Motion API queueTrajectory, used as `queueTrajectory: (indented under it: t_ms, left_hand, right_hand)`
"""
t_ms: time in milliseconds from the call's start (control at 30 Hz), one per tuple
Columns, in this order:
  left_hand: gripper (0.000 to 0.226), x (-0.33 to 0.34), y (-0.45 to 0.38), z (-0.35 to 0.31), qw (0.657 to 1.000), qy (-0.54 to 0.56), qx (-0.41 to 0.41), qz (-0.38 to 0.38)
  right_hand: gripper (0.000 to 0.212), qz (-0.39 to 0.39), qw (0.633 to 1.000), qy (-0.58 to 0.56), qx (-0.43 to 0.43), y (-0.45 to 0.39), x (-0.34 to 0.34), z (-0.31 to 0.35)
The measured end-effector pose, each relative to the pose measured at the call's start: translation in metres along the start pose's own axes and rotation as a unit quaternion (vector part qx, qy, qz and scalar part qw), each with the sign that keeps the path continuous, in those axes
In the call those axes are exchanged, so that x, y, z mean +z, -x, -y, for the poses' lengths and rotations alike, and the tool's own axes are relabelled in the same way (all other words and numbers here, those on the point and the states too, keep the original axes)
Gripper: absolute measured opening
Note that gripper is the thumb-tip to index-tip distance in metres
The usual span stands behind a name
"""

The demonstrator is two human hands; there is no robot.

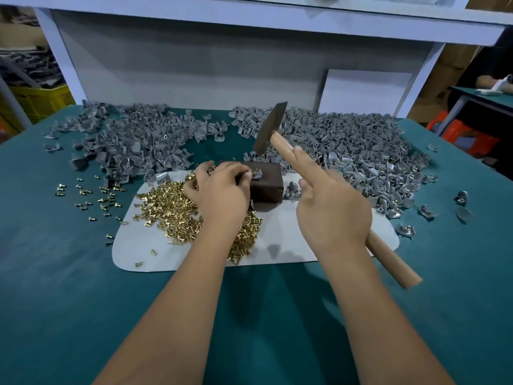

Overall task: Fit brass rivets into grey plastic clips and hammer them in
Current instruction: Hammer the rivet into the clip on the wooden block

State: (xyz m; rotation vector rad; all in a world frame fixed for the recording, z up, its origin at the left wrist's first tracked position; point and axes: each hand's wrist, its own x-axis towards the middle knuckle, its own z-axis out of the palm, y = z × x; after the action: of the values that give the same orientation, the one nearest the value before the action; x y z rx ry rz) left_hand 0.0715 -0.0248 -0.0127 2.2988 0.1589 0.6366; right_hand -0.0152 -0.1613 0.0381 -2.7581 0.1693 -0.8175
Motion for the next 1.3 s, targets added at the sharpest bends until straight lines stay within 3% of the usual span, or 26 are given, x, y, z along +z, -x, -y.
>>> queueTrajectory:
  t_ms: [167, 300, 400, 533, 833, 933, 1300]
  left_hand:
    - [0.009, 0.0003, 0.0014, -0.0027, 0.999, 0.038, -0.017, -0.013]
    - [0.010, 0.0010, 0.0019, -0.0062, 0.998, 0.032, -0.041, -0.024]
    - [0.009, -0.0002, 0.0018, -0.0057, 0.998, 0.044, -0.032, -0.024]
    - [0.011, -0.0011, 0.0011, -0.0073, 0.999, 0.027, -0.043, -0.020]
    - [0.008, 0.0005, 0.0017, -0.0072, 0.998, 0.035, -0.035, -0.031]
    - [0.007, 0.0022, 0.0001, -0.0055, 0.997, 0.056, -0.046, -0.039]
    - [0.013, 0.0023, -0.0015, -0.0036, 1.000, 0.003, -0.027, -0.015]
  right_hand:
    - [0.062, 0.051, 0.997, 0.049, -0.013, 0.0028, 0.0012, 0.0029]
    - [0.065, 0.000, 1.000, 0.026, 0.008, 0.0047, 0.0003, 0.0068]
    - [0.063, 0.049, 0.997, 0.058, -0.001, 0.0051, 0.0027, 0.0058]
    - [0.065, 0.016, 0.998, 0.057, 0.010, 0.0052, 0.0012, 0.0086]
    - [0.065, 0.057, 0.996, 0.063, 0.007, 0.0068, 0.0033, 0.0061]
    - [0.065, 0.024, 0.999, 0.041, 0.021, 0.0056, 0.0022, 0.0056]
    - [0.064, 0.048, 0.998, 0.034, 0.008, 0.0088, 0.0084, 0.0080]
